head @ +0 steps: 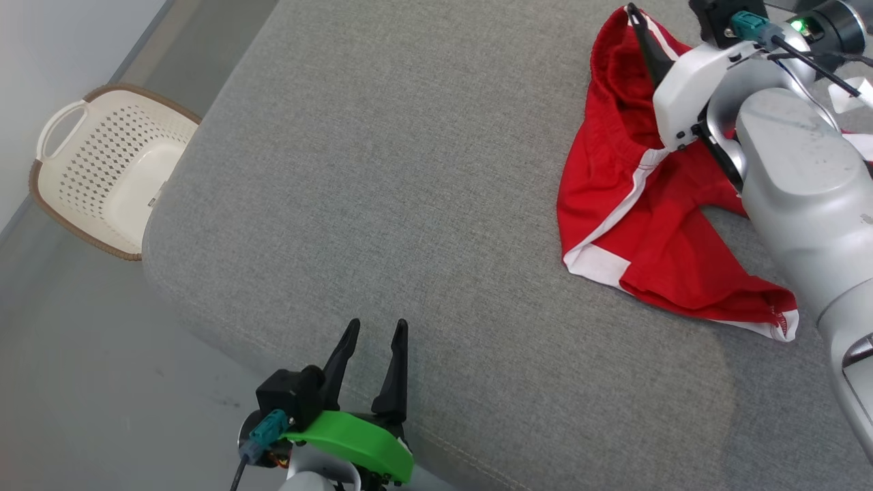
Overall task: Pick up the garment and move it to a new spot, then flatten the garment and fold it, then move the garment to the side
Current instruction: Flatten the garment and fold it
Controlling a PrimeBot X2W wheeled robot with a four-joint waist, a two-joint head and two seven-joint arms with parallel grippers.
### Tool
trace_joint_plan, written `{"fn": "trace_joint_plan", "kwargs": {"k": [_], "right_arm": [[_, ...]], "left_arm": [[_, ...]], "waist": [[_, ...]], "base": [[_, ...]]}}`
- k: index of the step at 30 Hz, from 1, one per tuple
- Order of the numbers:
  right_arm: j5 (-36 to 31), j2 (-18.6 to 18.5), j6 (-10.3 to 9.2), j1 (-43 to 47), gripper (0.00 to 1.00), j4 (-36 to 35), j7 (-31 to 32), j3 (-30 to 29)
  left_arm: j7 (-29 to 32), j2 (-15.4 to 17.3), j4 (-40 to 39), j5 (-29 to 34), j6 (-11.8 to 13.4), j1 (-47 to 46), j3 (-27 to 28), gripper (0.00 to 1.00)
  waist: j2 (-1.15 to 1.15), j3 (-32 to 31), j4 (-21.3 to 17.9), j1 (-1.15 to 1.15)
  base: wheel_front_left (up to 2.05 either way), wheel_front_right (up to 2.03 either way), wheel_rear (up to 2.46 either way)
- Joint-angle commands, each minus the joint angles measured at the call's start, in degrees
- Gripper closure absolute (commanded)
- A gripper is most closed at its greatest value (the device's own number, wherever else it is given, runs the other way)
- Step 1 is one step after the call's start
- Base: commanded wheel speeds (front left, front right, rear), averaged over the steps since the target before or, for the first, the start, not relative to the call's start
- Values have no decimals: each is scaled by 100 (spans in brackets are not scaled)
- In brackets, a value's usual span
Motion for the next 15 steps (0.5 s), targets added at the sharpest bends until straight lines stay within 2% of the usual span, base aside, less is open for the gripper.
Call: {"fn": "trace_joint_plan", "kwargs": {"k": [1,7,15], "right_arm": [[42,-85,-11,124,0,4,-42,-86],[148,-270,-11,972,0,-900,-45,-756],[177,-81,-10,2917,0,-2327,-46,-1788]], "left_arm": [[1,11,35,65,-46,-71,-11,0],[1,12,166,327,-102,-178,232,0],[1,17,350,723,-154,92,865,0]], "waist": [[42,-167,-68,0],[42,-522,-666,0],[42,-1154,-1552,0]], "base": [[0,0,0],[0,0,0],[0,0,0]]}}
